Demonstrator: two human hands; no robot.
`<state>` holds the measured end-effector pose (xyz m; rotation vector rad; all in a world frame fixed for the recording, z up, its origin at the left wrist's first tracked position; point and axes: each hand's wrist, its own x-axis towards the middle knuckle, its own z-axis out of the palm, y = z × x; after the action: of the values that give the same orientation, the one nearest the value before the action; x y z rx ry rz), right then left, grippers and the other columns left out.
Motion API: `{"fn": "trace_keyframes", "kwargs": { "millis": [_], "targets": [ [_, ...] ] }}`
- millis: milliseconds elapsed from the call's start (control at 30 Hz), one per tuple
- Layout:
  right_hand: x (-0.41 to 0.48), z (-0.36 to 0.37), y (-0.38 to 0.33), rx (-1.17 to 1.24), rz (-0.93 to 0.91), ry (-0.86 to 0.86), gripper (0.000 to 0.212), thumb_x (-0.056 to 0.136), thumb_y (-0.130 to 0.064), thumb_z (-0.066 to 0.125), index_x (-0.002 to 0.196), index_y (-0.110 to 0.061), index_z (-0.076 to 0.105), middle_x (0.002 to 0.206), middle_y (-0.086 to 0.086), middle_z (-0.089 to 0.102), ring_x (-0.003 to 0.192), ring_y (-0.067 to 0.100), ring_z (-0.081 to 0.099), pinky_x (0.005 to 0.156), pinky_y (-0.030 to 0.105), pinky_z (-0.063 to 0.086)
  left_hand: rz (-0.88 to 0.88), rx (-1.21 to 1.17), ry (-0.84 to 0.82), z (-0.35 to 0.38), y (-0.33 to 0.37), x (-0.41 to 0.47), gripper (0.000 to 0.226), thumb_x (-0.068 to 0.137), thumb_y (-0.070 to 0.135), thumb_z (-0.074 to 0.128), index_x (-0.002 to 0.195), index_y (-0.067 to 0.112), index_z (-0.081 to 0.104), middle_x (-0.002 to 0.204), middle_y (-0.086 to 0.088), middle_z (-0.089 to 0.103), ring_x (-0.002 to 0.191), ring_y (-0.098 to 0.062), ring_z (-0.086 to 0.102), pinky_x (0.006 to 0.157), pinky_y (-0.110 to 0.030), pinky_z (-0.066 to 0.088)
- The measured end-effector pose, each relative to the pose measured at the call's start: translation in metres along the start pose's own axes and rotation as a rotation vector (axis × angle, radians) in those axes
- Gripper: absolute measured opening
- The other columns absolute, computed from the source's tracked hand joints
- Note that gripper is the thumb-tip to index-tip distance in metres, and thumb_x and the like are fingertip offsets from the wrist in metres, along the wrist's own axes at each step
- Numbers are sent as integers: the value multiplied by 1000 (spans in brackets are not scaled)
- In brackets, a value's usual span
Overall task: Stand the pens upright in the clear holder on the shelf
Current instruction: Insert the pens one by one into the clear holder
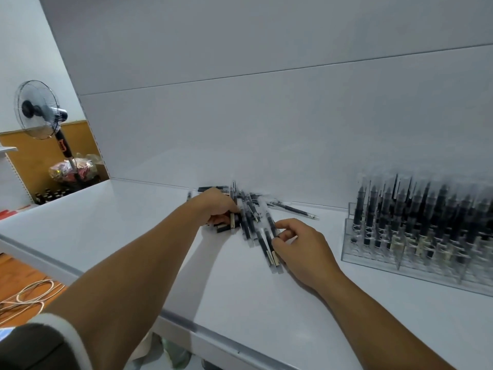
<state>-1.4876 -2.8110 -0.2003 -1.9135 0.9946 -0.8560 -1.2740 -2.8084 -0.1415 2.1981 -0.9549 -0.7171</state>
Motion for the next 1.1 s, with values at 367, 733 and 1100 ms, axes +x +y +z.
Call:
{"fn": "trace_keyframes", "kwargs": {
  "millis": [367, 733, 1100],
  "targets": [
    [-14, -13, -27, 263, 26, 97, 17, 87, -19, 65, 93, -35, 62, 88, -9, 62, 62, 12, 57, 52, 30, 48, 415, -442, 48, 1, 0, -59, 10, 89, 15, 67, 97, 8, 67, 87, -5, 71, 75, -14, 66, 74, -27, 57],
    [-65, -131, -13, 23, -99, 272, 21, 90, -20, 66, 94, -38, 55, 80, -12, 58, 61, -6, 50, 62, 12, 44, 666, -571, -191, 97, 49, -133, 9, 87, 14, 69, 96, 15, 67, 90, -5, 74, 84, -11, 70, 71, -25, 57],
    [-101, -238, 26, -55, 19, 541, 14, 90, -15, 67, 101, -21, 61, 82, -2, 61, 75, 9, 57, 69, 20, 49, 753, -678, -436, 209, 98, -175, 15, 83, 10, 72, 91, 21, 65, 81, -2, 63, 81, -18, 62, 76, -31, 56]
  ]
}}
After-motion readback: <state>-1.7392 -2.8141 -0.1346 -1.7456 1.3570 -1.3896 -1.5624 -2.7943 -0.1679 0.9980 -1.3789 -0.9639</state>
